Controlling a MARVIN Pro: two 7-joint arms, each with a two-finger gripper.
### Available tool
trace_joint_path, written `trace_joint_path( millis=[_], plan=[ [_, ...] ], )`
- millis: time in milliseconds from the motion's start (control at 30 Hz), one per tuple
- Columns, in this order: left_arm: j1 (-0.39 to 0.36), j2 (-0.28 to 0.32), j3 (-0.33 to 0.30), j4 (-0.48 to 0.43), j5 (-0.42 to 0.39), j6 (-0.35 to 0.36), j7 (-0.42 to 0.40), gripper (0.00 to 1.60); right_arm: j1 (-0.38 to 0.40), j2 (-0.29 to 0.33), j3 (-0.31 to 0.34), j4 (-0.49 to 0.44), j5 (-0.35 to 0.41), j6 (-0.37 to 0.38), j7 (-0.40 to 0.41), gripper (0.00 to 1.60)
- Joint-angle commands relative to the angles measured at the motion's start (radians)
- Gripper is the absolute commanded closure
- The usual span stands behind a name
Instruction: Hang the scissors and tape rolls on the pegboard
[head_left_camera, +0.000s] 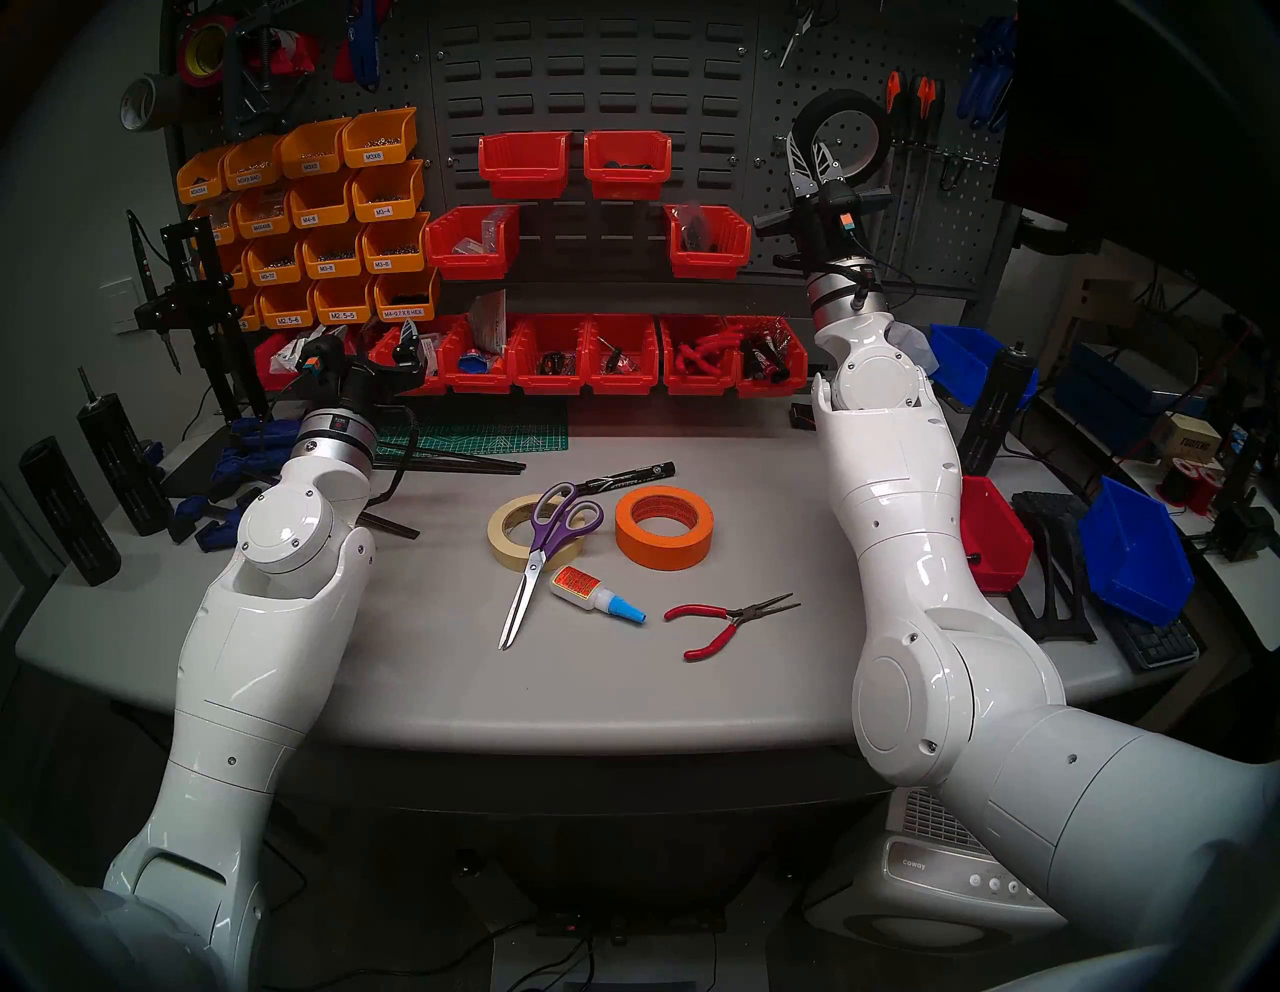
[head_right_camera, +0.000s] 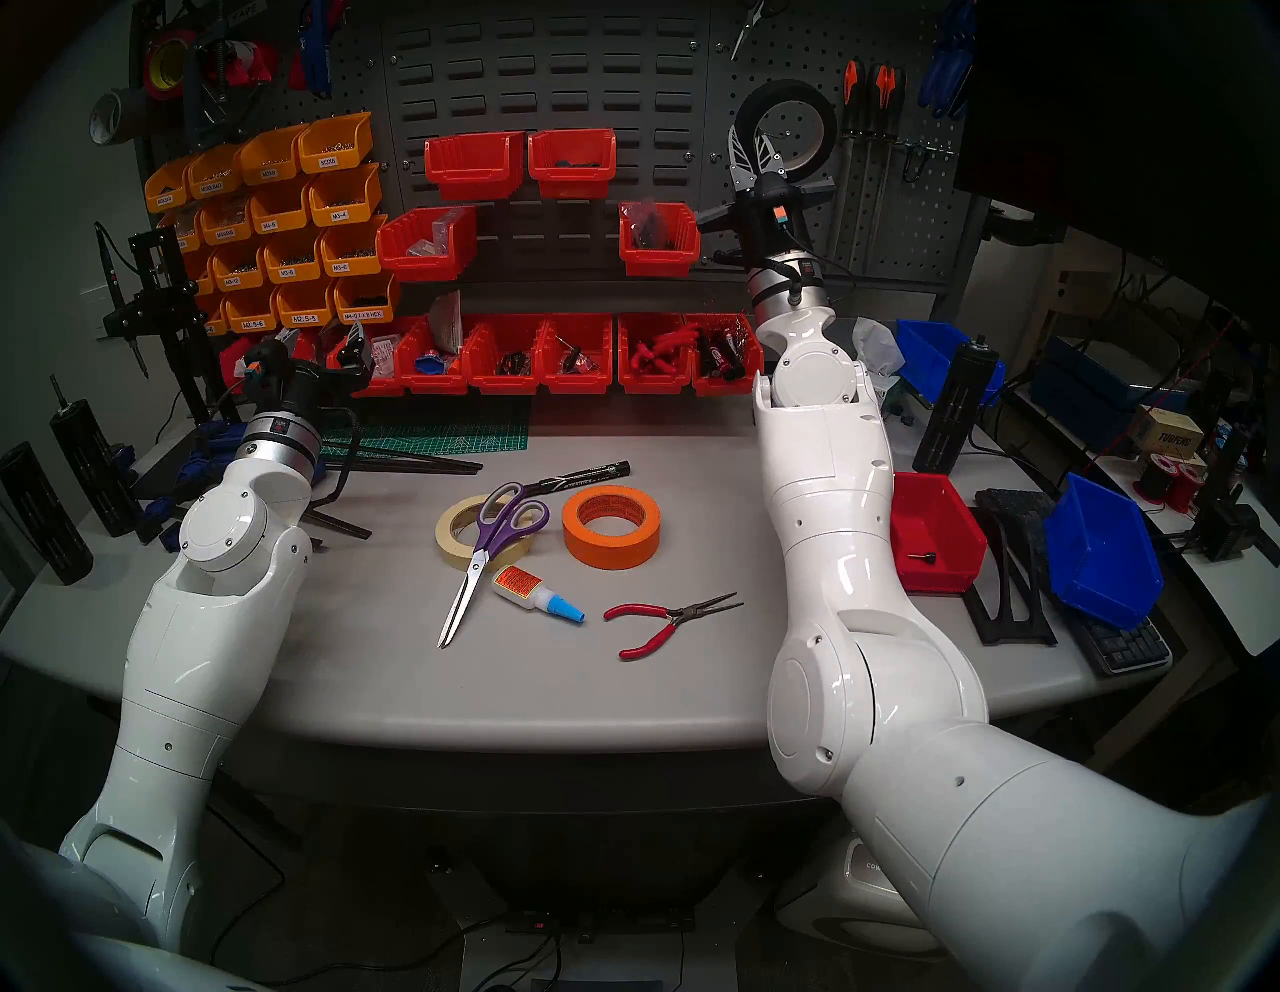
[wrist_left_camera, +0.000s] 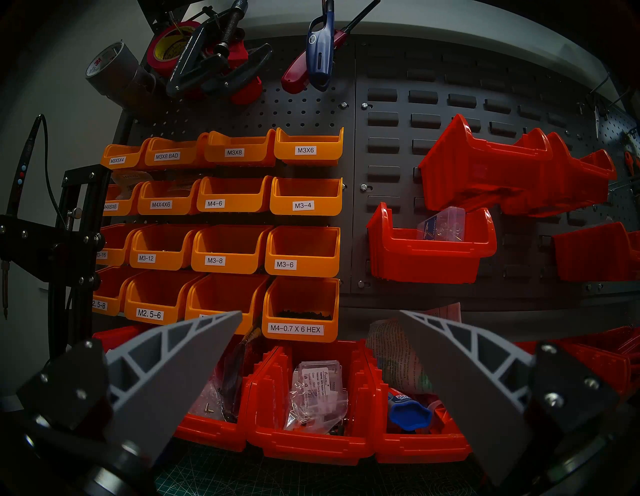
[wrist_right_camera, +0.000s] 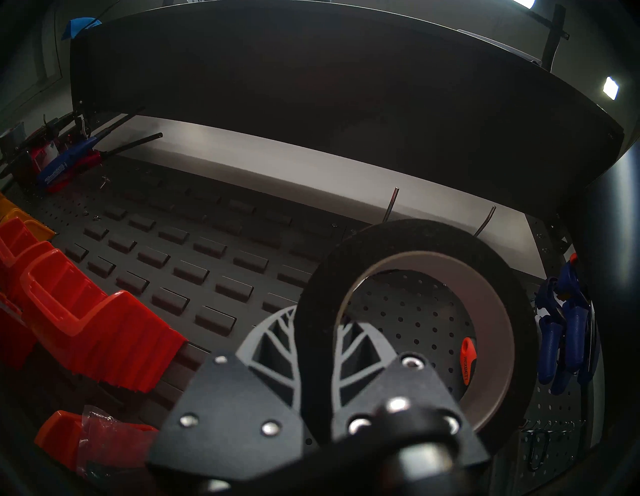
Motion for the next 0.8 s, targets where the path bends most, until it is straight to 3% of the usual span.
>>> trace_joint_path(
  millis=[0, 433, 467, 667, 700, 767],
  plan=[
    [-0.032, 0.001, -0.008, -0.027, 0.001, -0.011, 0.001, 0.0, 0.106, -0.003, 0.002, 0.016, -0.005, -0.002, -0.032, 1.6],
    [-0.032, 0.001, -0.008, -0.027, 0.001, -0.011, 0.001, 0.0, 0.191, -0.002, 0.011, 0.159, -0.005, 0.013, -0.075, 1.6],
    [-0.032, 0.001, -0.008, -0.027, 0.001, -0.011, 0.001, 0.0, 0.163, -0.003, 0.005, 0.124, -0.002, 0.027, -0.077, 1.6],
    [-0.031, 0.001, -0.008, -0.027, 0.0, -0.011, 0.001, 0.0, 0.228, -0.001, 0.01, 0.22, -0.002, 0.028, -0.082, 1.6],
    [-0.031, 0.001, -0.008, -0.027, 0.0, -0.011, 0.001, 0.0, 0.203, -0.003, 0.005, 0.187, 0.0, 0.038, -0.083, 1.6],
    [-0.031, 0.001, -0.008, -0.027, 0.0, -0.011, 0.001, 0.0, 0.239, -0.001, 0.009, 0.239, -0.002, 0.029, -0.084, 1.6]
  ],
)
